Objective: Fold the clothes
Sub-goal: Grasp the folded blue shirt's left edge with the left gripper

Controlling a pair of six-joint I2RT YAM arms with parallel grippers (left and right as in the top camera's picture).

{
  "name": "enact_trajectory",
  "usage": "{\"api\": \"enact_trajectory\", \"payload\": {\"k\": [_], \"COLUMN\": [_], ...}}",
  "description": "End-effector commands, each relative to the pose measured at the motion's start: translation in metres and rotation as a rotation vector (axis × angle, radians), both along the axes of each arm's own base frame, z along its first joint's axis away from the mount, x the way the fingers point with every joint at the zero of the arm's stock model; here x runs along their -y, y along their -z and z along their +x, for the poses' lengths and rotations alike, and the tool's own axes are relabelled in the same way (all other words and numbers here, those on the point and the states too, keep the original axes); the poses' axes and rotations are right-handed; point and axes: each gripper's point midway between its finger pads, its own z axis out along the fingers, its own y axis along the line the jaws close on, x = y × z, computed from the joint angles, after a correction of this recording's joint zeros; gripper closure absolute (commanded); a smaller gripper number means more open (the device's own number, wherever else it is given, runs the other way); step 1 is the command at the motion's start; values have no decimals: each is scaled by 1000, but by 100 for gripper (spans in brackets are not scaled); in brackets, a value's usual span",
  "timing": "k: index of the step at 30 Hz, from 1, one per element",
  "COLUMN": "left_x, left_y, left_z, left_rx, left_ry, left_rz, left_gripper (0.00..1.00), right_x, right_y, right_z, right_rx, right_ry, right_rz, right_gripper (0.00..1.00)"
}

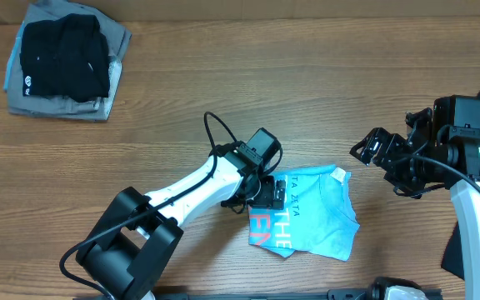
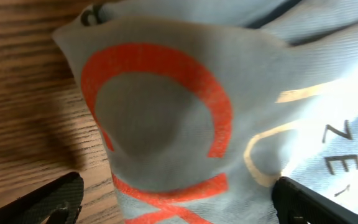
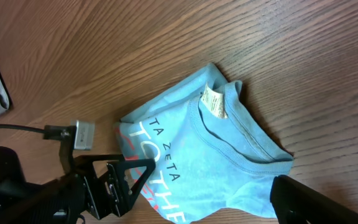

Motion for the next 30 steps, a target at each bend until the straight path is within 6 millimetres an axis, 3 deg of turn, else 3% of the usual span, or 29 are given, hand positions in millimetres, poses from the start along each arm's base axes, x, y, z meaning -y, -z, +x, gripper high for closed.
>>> {"api": "enact_trajectory", "payload": {"k": [1, 12, 19, 23, 30], "left_x": [-4, 1, 5, 5, 7], "left_y": [9, 9, 21, 25, 24], "left_z": [-7, -5, -7, -7, -6], "left_rx": [-39, -32, -67, -76, -73], "left_ry": [-33, -36, -40, -42, -41], "left_rz": [9, -20, -29, -27, -35], "left_gripper": [0, 0, 3, 35, 71], "right_x": [4, 4, 4, 5, 7], "right_y": [-10, -10, -10, -9, -9], "right_z": [4, 4, 4, 4, 4], "right_rx": [39, 39, 40, 39, 37], "right_ry": [3, 2, 2, 5, 8], "right_rz": [-17, -17, -18, -25, -34], "right_gripper": [0, 0, 0, 0, 0]}}
